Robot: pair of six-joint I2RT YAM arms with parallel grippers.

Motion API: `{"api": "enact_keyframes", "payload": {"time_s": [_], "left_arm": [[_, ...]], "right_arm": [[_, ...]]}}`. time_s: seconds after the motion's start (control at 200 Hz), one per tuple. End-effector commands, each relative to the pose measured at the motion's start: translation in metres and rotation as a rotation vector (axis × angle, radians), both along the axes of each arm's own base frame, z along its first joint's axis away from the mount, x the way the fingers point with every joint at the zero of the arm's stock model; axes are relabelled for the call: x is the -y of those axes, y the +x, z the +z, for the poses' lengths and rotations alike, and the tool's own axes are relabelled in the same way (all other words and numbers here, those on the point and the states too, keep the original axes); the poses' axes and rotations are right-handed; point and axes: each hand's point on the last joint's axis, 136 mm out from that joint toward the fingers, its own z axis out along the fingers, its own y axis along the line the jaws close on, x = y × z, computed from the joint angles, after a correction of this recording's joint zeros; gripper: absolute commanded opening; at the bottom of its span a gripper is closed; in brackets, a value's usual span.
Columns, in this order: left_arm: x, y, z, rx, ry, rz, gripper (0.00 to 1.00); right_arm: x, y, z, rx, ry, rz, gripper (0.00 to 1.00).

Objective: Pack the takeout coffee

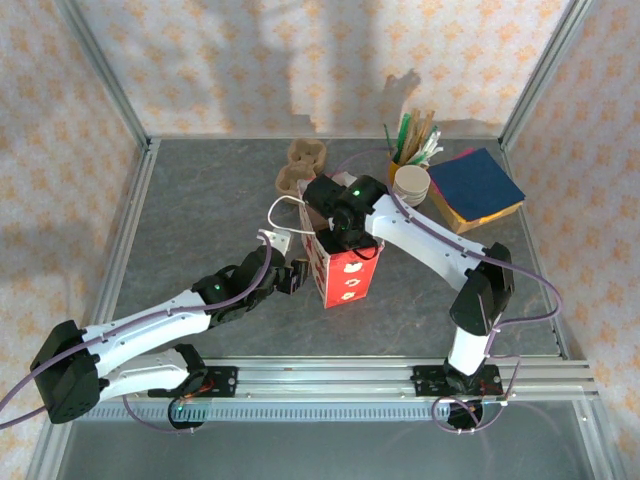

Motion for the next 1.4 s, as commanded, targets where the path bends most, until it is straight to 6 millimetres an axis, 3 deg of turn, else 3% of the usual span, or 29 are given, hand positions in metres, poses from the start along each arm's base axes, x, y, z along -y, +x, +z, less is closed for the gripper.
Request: {"api": "enact_keyframes", "payload": {"time_s": [0.0,1.396], "left_arm": [[0.001,0.005,0.010,0.037,-0.006,0.010,0.67],[0.000,0.004,0.005,0.027,0.004,0.012,0.67]], "right_arm": [[0.008,0.000,0.002,0.023,-0.030,-0.023,0.46],[0.002,0.015,0.005,0.041,-0.023,-0.034,0.46]]}}
